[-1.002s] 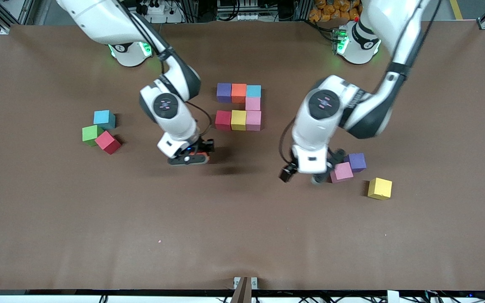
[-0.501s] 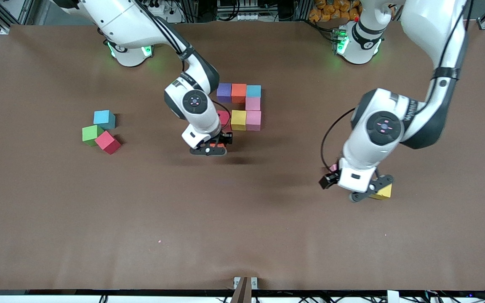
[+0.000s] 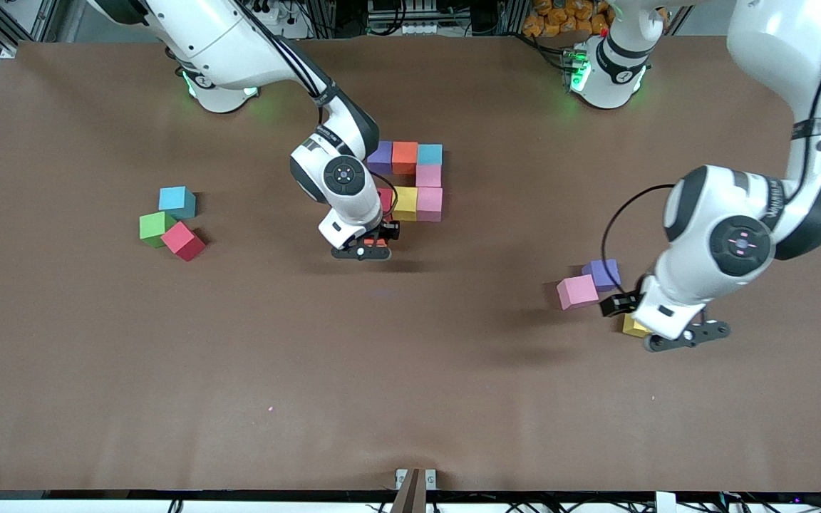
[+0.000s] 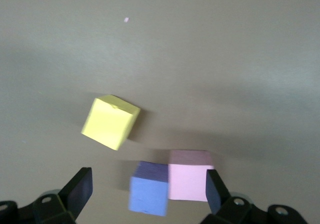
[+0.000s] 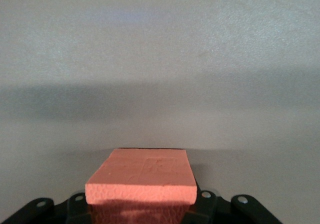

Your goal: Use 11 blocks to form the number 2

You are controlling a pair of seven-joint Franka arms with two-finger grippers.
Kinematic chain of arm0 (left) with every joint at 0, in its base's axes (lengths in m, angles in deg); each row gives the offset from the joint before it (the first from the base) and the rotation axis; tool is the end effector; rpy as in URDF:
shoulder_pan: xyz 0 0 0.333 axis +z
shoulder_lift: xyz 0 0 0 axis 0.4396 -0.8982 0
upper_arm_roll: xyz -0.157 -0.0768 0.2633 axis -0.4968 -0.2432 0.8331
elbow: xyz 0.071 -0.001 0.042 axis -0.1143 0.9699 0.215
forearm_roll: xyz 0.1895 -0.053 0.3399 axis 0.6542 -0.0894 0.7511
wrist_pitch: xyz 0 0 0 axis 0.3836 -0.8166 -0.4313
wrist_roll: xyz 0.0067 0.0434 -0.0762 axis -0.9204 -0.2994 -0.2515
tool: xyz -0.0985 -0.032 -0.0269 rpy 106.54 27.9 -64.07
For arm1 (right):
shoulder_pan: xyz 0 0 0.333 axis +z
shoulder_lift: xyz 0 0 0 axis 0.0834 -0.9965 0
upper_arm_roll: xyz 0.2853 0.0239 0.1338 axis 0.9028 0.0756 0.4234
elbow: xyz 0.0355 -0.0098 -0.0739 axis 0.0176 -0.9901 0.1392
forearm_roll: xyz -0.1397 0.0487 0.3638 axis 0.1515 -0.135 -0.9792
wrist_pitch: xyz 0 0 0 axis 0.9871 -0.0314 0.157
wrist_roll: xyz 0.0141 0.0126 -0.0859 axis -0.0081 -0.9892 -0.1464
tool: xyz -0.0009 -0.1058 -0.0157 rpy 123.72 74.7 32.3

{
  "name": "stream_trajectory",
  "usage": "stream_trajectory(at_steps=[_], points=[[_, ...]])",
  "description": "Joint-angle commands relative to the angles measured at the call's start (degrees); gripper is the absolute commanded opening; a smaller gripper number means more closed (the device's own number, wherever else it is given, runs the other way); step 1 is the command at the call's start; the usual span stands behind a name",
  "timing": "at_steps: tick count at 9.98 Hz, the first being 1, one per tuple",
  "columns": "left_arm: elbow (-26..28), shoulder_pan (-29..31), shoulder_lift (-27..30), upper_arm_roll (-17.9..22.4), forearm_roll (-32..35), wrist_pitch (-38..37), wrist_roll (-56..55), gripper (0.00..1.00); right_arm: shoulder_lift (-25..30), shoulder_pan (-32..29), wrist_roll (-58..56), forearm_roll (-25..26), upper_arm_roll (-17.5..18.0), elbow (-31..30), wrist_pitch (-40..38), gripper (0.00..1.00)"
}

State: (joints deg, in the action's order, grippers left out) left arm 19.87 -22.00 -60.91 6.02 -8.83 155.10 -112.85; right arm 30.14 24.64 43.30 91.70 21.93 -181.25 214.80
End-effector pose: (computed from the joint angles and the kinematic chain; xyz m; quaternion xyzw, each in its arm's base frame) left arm 0.6680 -0.1114 0.3650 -0.9965 -0.0737 0.0060 0.0387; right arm 0.4704 0.4227 0.1884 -0.9992 0.0191 0.0294 0.0183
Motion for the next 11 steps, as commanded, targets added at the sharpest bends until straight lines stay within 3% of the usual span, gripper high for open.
stream_trajectory(at_steps=[1,5,7,11], points=[[2.62,0.49,1.14,-0.81,0.32,-0.59,4.28,1.0,-1.22,0.72,1.45,0.95,-0.26,1.2,-0.1,0.32],[2.72,0.05,0.44,-4.23,0.32,-0.59,13.49,1.0,-1.4,1.15,1.45,0.95,-0.26,1.03,0.17,0.32],[2.81,-0.03,-0.44,-4.33,0.32,-0.5,25.68,1.0,-1.23,1.25,1.18,0.95,-0.18,1.03,0.08,0.32],[4.2,-1.53,-1.93,-4.68,0.32,0.11,38.45,1.0,-1.31,1.68,1.18,3.05,-0.26,0.77,0.0,0.32]])
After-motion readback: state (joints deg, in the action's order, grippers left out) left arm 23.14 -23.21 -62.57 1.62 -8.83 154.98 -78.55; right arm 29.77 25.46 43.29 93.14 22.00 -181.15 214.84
